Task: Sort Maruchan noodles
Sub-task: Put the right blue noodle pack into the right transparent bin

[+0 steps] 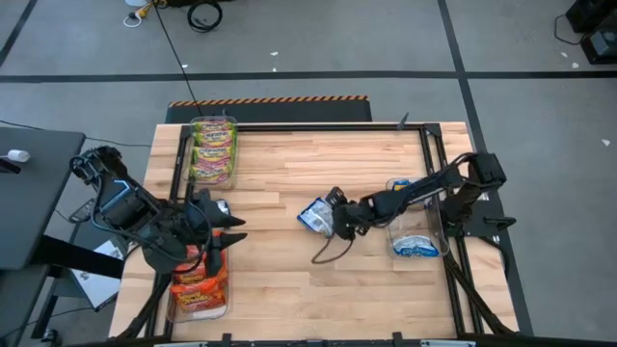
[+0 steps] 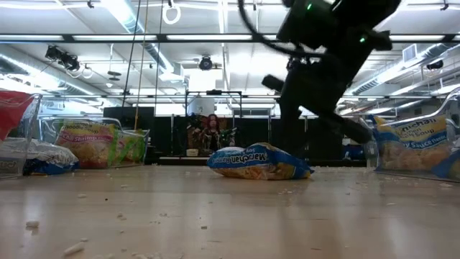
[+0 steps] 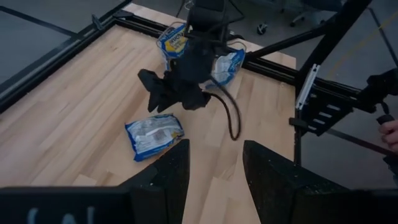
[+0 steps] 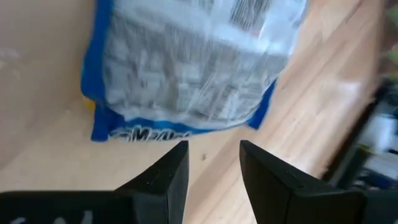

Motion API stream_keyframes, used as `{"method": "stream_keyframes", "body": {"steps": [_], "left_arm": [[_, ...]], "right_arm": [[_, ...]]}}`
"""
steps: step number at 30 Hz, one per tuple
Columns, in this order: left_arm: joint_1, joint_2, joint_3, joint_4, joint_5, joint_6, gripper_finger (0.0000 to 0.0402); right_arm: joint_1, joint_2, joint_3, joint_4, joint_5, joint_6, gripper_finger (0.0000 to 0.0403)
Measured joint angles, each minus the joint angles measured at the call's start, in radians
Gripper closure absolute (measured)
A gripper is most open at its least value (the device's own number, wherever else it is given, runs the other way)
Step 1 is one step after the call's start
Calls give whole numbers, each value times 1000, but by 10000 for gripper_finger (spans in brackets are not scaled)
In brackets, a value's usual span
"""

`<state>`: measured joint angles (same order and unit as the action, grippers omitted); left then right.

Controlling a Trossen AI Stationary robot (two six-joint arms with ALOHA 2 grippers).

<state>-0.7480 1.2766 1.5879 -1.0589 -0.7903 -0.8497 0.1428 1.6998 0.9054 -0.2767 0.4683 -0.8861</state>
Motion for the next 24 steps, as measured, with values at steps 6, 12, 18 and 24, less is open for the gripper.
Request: {"method": "stream_keyframes", "body": {"steps": [6, 12, 18, 24], "left_arm": [[0, 0, 0, 2, 4, -12, 249], [-1, -27, 1, 64, 96, -12, 249], [-2, -40, 1, 65, 110, 65, 249], [-2, -45, 1, 67, 145, 95, 249]], "right_arm": [[-65, 50, -14, -31, -121, 120, 261], [37, 28, 68, 23, -213, 310, 260], [96, 12, 143, 59, -117, 238, 260], [121, 16, 69, 40, -164, 116, 244]]}}
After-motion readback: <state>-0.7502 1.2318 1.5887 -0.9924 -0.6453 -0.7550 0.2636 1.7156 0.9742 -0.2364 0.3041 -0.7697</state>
